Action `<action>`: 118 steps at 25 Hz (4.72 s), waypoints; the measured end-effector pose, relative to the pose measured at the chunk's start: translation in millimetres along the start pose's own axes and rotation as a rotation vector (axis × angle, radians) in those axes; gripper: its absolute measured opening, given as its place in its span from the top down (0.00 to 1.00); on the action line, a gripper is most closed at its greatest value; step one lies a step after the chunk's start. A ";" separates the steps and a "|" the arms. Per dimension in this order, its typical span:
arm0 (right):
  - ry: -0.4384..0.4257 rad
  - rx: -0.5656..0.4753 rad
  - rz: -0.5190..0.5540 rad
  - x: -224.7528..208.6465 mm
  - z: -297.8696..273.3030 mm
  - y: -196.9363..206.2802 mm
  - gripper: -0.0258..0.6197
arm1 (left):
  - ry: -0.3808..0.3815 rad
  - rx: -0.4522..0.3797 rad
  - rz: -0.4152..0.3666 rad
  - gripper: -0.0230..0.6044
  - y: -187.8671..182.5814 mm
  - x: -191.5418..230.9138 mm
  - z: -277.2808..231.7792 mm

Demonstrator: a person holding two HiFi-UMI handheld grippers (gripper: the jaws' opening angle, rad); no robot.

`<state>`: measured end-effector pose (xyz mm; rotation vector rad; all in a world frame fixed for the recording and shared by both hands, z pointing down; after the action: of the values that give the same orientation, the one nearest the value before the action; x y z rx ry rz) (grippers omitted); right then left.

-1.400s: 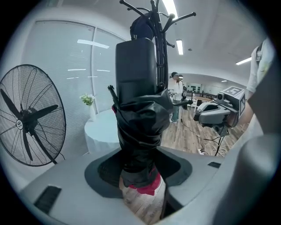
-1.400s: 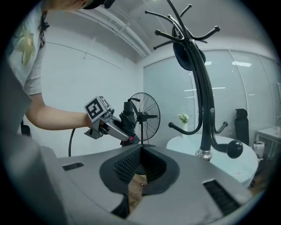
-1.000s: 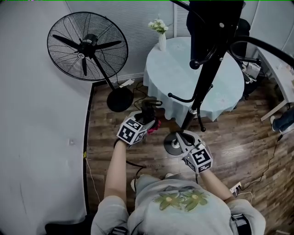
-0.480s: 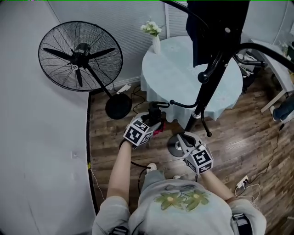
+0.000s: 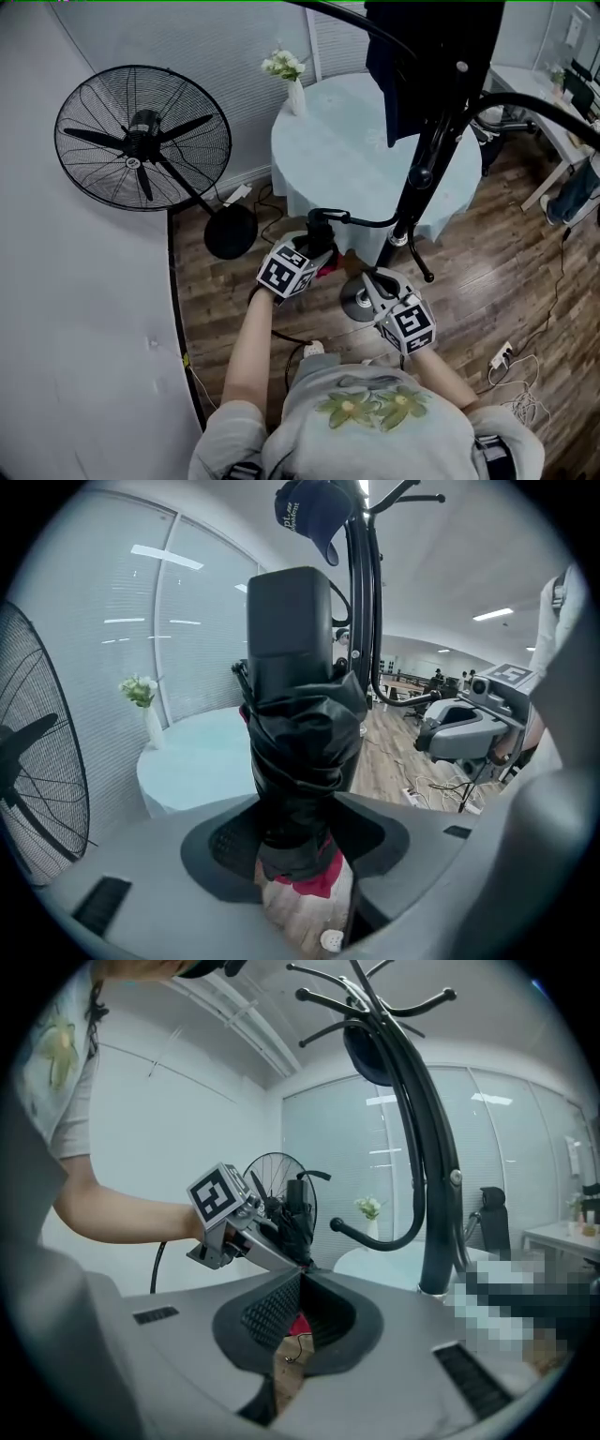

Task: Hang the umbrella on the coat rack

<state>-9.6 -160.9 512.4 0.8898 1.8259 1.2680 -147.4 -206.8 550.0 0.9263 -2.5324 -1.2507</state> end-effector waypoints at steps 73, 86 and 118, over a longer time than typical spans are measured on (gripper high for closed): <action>0.245 0.011 -0.074 -22.8 20.9 20.7 0.96 | 0.174 0.144 0.020 0.62 54.0 -41.7 -109.7; 0.259 0.028 -0.071 -19.8 28.7 28.3 0.96 | 0.202 0.145 -0.021 0.62 53.6 -66.4 -132.7; 0.279 0.062 -0.055 -12.0 41.8 39.6 0.96 | 0.030 0.031 0.122 0.51 32.6 -53.8 -146.9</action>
<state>37.4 -141.5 542.0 0.7180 2.1011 1.3615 -60.3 -256.7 674.4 0.7779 -2.5486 -1.1571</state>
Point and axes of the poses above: the fingertips, and each gripper's own axes: z backward along the fingers, x to its left, y out of its underside, the point moved 3 cm from there along z, backward along the fingers, and after that the axes turned 9 degrees about -z, right-handed, at the moved point
